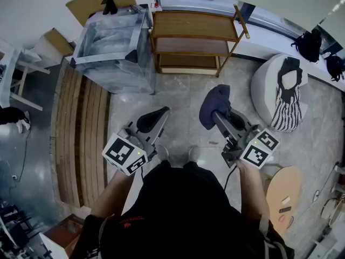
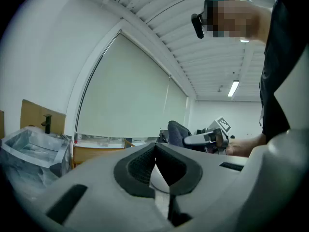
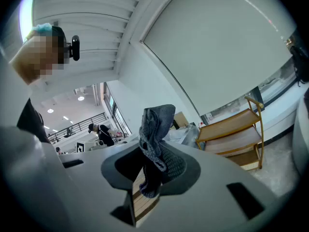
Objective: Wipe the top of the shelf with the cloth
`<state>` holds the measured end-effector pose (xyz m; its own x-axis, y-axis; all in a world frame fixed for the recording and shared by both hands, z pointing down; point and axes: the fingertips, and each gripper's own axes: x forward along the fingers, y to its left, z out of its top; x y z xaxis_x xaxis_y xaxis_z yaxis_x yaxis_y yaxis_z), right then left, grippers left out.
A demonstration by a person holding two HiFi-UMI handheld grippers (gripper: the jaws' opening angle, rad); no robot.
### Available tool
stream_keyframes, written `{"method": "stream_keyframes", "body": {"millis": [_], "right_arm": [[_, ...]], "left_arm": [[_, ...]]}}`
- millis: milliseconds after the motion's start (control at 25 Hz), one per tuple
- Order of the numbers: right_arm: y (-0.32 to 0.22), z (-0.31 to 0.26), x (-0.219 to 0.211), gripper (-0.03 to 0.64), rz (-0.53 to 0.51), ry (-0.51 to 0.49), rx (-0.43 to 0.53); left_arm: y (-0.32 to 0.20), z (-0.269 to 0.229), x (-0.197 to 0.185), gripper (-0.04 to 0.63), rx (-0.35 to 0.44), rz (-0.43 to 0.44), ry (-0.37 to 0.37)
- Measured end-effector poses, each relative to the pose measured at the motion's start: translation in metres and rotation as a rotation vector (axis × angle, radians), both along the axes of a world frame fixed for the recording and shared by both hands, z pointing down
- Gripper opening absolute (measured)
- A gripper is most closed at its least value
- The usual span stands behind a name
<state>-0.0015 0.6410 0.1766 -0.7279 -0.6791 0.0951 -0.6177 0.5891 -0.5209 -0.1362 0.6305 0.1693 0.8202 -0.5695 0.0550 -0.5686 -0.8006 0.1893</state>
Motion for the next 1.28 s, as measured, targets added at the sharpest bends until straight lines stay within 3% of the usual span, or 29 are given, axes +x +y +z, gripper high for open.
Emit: {"method": "stream_keyframes", "body": {"millis": [640, 1280], "right_arm": [[-0.005, 0.013, 0.033, 0.081, 0.019, 0.063, 0.006], [-0.004, 0.018, 0.116, 0.081, -0.024, 0.069, 0.008]], "left_arm": [[-0.004, 0.007, 0.032, 0.020, -0.008, -0.003, -0.025], [0.007, 0.005, 0.105, 0.020, 0.008, -0.070, -0.048]]}}
